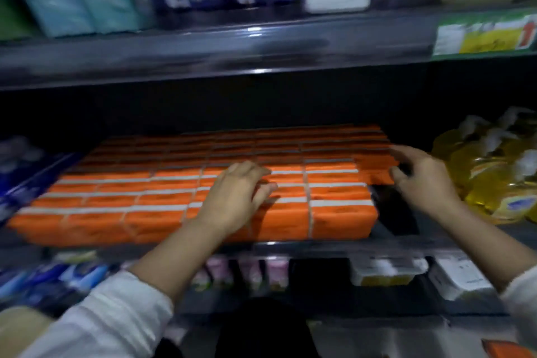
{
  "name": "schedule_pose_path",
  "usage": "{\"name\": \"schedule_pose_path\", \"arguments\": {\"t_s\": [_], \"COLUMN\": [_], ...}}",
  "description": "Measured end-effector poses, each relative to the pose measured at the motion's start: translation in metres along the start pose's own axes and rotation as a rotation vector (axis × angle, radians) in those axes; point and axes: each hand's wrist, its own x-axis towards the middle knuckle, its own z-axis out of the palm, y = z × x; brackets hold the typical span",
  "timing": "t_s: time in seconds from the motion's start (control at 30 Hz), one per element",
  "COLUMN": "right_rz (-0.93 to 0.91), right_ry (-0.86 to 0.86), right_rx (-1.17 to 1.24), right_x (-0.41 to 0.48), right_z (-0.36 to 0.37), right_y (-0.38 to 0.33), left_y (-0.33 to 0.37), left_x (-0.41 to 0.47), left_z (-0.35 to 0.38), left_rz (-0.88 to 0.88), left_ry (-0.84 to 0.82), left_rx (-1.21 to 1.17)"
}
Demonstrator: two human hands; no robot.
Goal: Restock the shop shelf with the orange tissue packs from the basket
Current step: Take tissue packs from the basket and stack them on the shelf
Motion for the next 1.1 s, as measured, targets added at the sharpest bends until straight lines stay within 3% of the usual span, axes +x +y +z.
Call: {"name": "schedule_pose_path", "arguments": {"t_s": [0.17, 0.3, 0.47, 0.63, 0.93, 1.1], "right_rz": [-0.136, -0.278, -0.445, -0.482, -0.441, -0.540], "right_ry": [-0.133, -0.339, -0.554, -0.736, -0.871, -0.949], "right_rx": [0.168, 0.312, 0.376, 0.382, 0.331, 0.149], "right_x": [-0.046, -0.089, -0.145, -0.196, -0.242, -0.257], "right_z": [0.039, 0.093, 0.163, 0.226, 0.313, 0.355], "right_y": [-0.103, -0.196, -0.297, -0.361, -0.411, -0.411], "left_y": [-0.071, -0.130, -0.180, -0.217, -0.279, -0.314], "left_x": [-0.129, -0.244, -0.370, -0.460, -0.514, -0.512], "left_z": [-0.049, -0.071, -0.093, -0.101, -0.069, -0.033], "left_rz": [-0.193, -0.471, -0.791, -1.001, -1.132, -1.149], "left_ry": [0.057, 0.042, -0.146, -0.231, -0.297, -0.421], "left_rx": [0.073, 0.119, 0.205, 0.268, 0.178, 0.179]}}
